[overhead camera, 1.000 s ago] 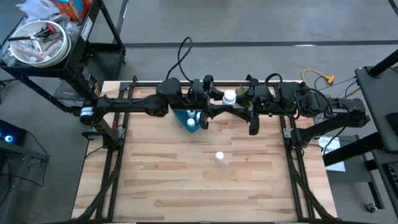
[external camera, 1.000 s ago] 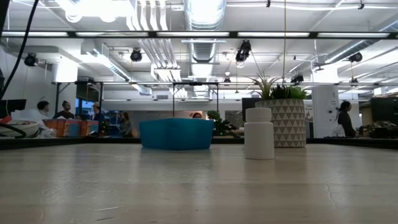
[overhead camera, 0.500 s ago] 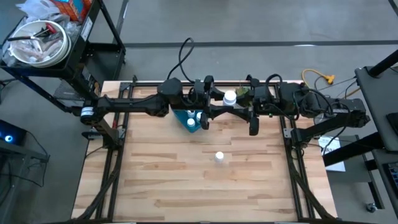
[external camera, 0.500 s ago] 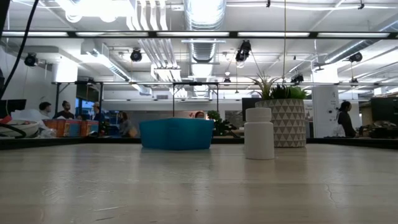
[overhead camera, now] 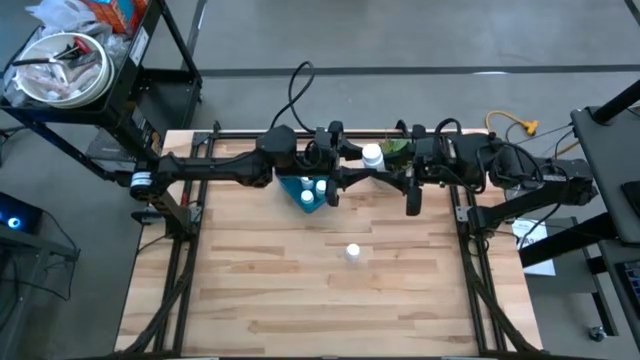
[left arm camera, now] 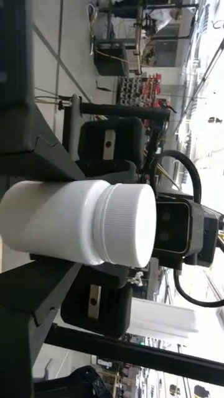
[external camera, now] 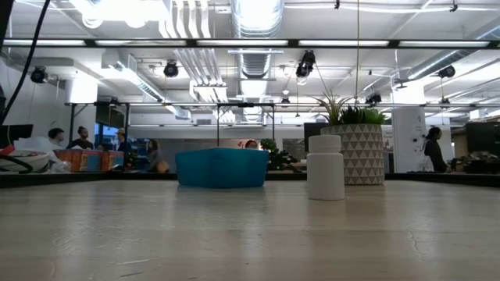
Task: Pick and place pill bottles into a basket
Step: Put the white pill bottle into the dark blue bin
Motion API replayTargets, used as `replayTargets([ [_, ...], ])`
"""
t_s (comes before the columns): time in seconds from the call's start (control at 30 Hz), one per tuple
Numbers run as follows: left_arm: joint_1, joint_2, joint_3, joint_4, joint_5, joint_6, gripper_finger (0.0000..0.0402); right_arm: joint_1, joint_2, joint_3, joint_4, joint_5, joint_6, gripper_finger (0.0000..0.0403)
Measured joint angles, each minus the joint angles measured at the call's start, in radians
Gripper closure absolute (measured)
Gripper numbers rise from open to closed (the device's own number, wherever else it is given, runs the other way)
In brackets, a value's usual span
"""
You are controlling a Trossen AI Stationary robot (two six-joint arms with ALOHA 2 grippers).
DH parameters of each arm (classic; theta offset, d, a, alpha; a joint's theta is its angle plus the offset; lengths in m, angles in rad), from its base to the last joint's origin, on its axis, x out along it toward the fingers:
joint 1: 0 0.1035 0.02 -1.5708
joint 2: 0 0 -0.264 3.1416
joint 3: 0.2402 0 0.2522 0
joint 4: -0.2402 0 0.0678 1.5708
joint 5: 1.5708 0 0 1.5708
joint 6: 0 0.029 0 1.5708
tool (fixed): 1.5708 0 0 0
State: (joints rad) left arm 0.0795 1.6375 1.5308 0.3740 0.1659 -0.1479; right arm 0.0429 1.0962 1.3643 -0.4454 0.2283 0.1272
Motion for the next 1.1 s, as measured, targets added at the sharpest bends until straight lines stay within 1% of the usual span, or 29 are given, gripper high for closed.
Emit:
replayTargets([
  [0.53, 0.001, -0.002, 0.002, -0.003, 0.000, 0.005, 0.0227, 0.000, -0.035, 0.003, -0.090, 0.018, -0.027, 0.0253],
  [0.63, 0.005, -0.006, 0.002, -0.006, 0.006, 0.017, 0.0226, 0.000, -0.053, 0.003, -0.125, 0.083, -0.039, 0.0253],
  [0.7, 0.001, -0.016, 0.003, -0.019, 0.031, 0.042, 0.0223, -0.002, -0.069, 0.003, -0.146, 0.136, -0.044, 0.0253],
  [0.77, -0.001, -0.025, 0.003, -0.036, 0.039, 0.051, 0.0214, -0.005, -0.082, 0.002, -0.157, 0.167, -0.045, 0.0253],
  [0.93, 0.005, -0.035, 0.005, -0.156, 0.021, 0.073, 0.0171, -0.001, -0.107, 0.002, -0.179, 0.143, -0.034, 0.0253],
  [1.1, 0.003, -0.076, 0.010, -0.299, -0.013, 0.223, 0.0129, -0.002, -0.089, 0.001, -0.238, 0.115, -0.017, 0.0253],
])
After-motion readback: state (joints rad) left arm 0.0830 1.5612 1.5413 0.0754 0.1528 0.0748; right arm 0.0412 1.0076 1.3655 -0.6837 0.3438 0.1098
